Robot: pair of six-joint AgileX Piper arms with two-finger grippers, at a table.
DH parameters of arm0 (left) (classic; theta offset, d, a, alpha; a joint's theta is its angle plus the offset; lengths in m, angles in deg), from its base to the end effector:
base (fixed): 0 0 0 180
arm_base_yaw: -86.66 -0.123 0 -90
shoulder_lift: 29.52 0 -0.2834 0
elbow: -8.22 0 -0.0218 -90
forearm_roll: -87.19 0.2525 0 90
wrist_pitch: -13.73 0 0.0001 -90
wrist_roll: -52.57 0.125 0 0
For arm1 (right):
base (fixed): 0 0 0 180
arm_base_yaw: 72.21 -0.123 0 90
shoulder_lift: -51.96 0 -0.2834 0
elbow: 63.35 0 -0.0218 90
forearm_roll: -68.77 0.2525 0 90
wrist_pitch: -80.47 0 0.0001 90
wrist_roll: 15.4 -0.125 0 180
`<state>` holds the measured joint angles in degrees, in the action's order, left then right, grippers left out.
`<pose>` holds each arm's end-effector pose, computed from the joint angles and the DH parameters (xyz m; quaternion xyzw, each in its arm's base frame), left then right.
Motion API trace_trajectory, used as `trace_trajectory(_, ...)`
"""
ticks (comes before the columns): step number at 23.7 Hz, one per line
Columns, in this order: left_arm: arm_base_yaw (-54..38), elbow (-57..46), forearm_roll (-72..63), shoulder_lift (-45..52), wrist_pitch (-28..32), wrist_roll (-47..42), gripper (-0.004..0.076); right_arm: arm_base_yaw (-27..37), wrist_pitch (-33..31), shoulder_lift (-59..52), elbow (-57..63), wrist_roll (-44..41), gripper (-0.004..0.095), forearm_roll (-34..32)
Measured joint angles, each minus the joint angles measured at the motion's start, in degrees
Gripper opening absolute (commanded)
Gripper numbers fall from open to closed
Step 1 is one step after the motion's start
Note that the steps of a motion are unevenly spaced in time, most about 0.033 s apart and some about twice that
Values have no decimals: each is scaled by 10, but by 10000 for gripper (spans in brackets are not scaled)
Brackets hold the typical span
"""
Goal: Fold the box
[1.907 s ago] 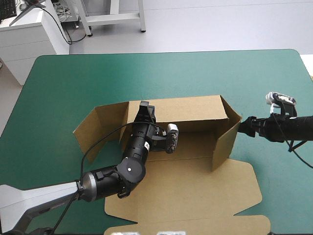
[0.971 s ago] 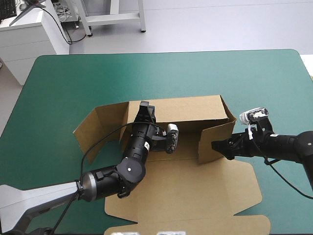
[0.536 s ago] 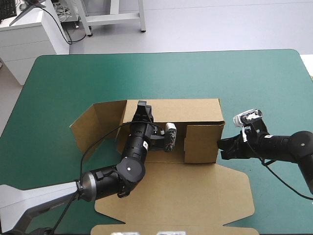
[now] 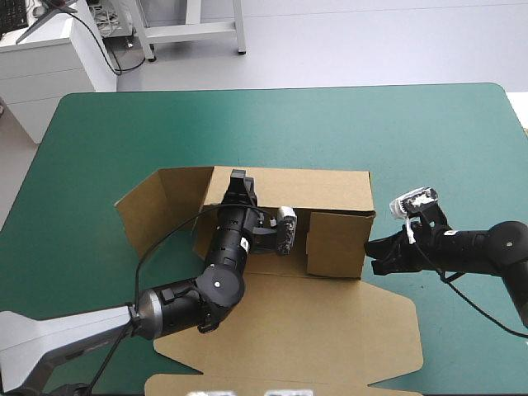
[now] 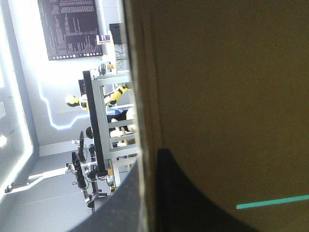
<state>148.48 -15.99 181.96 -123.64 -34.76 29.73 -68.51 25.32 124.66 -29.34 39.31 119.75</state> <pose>0.2379 -0.2464 0.2726 0.6215 0.4935 0.3938 0.4638 0.2183 0.0658 0.2595 -0.2149 0.8851 0.2688 0.3133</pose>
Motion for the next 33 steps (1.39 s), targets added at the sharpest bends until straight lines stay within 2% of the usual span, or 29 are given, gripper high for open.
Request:
trace_trajectory(3, 0, 0, 0, 0, 0, 0, -8, 0, -4, 0, 0, -13, -8, -14)
trace_trajectory(8, 0, 0, 2, 0, 6, 0, -8, -1, -78, -18, 0, -85, -8, -32)
trace_trajectory(12, 0, 0, 2, 0, 6, 0, -8, -1, -109, -60, -6, -167, -8, -95)
trace_trajectory(16, 0, 0, 2, 0, 6, 0, -8, -1, -151, -103, -69, -261, -7, -152)
trace_trajectory(21, 0, 0, 2, 0, 6, 0, -8, -1, -156, -108, -122, -291, 34, -191)
trace_trajectory(23, 0, 0, 2, 0, 6, 0, -8, -1, -158, -108, -138, -293, 98, -214)
trace_trajectory(25, 0, 0, 2, 0, 6, 0, -8, -1, -159, -108, -150, -294, 206, -230)
trace_trajectory(27, 0, 0, 2, 0, 6, 0, -8, -1, -159, -108, -158, -294, 357, -239)
trace_trajectory(31, 0, 0, 2, 0, 6, 0, -8, -1, -160, -108, -163, -296, 723, -245)
trace_trajectory(33, 0, 0, 2, 0, 6, 0, -8, -1, -160, -108, -164, -296, 860, -246)
